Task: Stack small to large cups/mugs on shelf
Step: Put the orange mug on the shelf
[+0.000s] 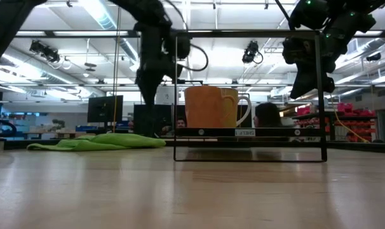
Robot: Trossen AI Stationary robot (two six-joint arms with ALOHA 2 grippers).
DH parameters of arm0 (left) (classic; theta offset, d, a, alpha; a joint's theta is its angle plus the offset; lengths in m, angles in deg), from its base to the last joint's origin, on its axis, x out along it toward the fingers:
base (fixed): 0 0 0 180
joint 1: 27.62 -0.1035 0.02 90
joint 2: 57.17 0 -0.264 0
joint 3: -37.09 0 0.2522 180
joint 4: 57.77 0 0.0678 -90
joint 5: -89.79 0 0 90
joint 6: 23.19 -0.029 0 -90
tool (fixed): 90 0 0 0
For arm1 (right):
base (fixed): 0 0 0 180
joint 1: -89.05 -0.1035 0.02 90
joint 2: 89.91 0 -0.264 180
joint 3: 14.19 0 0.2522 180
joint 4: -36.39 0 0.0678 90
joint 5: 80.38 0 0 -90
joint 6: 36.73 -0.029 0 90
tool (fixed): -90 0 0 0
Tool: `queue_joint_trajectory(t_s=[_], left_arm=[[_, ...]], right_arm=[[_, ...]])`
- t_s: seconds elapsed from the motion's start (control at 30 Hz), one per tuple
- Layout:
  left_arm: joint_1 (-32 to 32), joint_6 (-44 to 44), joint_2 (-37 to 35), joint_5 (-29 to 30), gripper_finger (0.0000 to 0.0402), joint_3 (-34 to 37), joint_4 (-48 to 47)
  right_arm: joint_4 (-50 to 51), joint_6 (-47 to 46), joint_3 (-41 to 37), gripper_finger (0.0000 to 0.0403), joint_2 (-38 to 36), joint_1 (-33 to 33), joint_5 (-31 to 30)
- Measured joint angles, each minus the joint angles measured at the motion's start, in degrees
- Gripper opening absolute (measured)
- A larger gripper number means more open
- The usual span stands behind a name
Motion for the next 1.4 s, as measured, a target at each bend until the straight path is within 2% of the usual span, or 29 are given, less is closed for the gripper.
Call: queue_joint_trajectory(t_s=[0.1, 0.4, 0.6, 0.73, 0.9, 1.13, 1.4], left_arm=[[-1.18, 1.48, -4.35, -0.12, 0.0038, 7.62, 7.13], [-2.55, 4.77, -19.5, -1.02, 0.0017, 29.83, 42.07], [-1.64, 8.79, -24.2, -8.12, 0.0012, 43.49, 64.63], [-0.44, 13.65, -24.51, -8.55, 0.0015, 49.98, 74.46], [2.27, 16.86, -24.53, -9.92, 0.001, 53.4, 81.0], [5.64, 17.54, -24.53, -10.09, 0.0015, 53.66, 87.02], [6.29, 18.62, -24.53, -9.96, 0.0011, 53.66, 88.39]], right_arm=[[-0.07, 0.3, 0.0, 0.0009, 0.0, -0.06, 0.01], [-2.12, 1.0, 0.0, 0.0009, 0.0, -0.06, -4.02], [-4.87, 3.04, 0.0, 0.0008, 0.01, 0.85, -7.78], [-10.81, 5.15, 0.02, 0.0003, 0.52, 3.09, -6.91], [-14.53, 6.94, 0.02, 0.0002, 3.98, 6.61, -2.25], [-25.03, 8.71, 0.02, 0.0001, 12.38, 9.01, 2.62], [-32.89, 8.27, 0.0, 0.0, 18.2, 9.29, 4.79]])
